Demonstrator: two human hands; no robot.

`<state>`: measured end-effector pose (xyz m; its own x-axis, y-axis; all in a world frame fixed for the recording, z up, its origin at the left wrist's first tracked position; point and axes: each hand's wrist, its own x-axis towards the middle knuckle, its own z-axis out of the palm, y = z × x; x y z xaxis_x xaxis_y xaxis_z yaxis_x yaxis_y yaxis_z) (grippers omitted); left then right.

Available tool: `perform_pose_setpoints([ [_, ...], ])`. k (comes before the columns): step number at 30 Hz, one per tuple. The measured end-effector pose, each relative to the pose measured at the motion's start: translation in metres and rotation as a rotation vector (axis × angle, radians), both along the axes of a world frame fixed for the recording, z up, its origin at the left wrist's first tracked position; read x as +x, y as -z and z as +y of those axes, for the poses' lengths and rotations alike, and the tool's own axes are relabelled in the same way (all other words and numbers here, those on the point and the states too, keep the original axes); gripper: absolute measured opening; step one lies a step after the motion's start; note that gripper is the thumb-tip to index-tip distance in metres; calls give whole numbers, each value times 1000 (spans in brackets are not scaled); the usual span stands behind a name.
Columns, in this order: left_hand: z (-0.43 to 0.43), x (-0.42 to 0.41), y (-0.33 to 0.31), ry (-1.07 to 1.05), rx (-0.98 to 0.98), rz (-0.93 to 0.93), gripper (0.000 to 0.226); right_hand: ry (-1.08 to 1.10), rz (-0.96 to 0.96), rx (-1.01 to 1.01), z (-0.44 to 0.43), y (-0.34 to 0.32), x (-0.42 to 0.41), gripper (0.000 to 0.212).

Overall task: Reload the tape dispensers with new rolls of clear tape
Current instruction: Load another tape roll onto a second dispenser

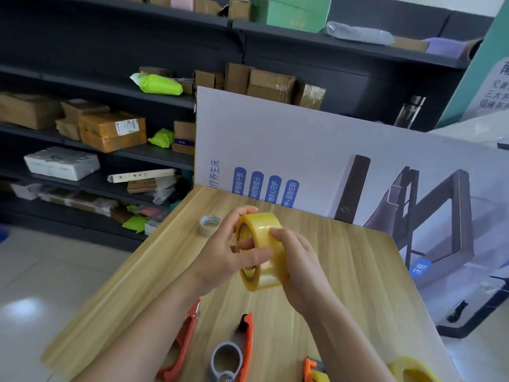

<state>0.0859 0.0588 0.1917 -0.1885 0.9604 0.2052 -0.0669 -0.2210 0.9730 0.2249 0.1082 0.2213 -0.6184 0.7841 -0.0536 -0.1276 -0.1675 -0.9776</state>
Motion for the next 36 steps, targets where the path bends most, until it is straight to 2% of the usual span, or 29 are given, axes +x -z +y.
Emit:
perform_pose_setpoints([
  [4, -4, 10, 4, -57, 13, -13, 72, -37, 2, 30, -2, 5, 11, 24],
  [6, -4, 12, 7, -77, 3, -31, 71, -87, -1, 118, -4, 6, 16, 19],
  [7, -4, 11, 8, -49, -6, -66, 70, -113, -12, 170, -5, 7, 17, 18],
  [9, -5, 6, 8, 54, -27, -115, 69, -140, -43, 217, -7, 9, 17, 31],
  [11, -5, -2, 3, 76, -55, -45, 68, -116, -72, 266, -9, 9, 16, 31],
  [13, -2, -9, -4, -21, -49, 155, 59, -84, -116, 331, -10, 6, 12, 23],
  [16, 1, -15, -16, -141, 48, 434, 35, -47, -163, 385, -11, 3, 1, 23],
  [19, 1, -24, -23, -211, 115, 583, 27, -11, -229, 451, -11, 4, -12, 20],
  [21, 1, -32, -24, -239, 124, 595, 25, 6, -265, 468, -10, 6, -19, 20],
  [25, 7, -46, -25, -322, 115, 503, 16, 5, -304, 483, -12, 8, -35, 22],
  [28, 12, -55, -26, -374, 86, 533, 10, 9, -332, 509, -12, 9, -44, 23],
  [32, 17, -60, -28, -390, 77, 641, 22, 24, -368, 530, -13, 10, -53, 35],
  [36, 16, -61, -22, -405, 81, 642, 16, 44, -357, 488, -6, 12, -56, 24],
])
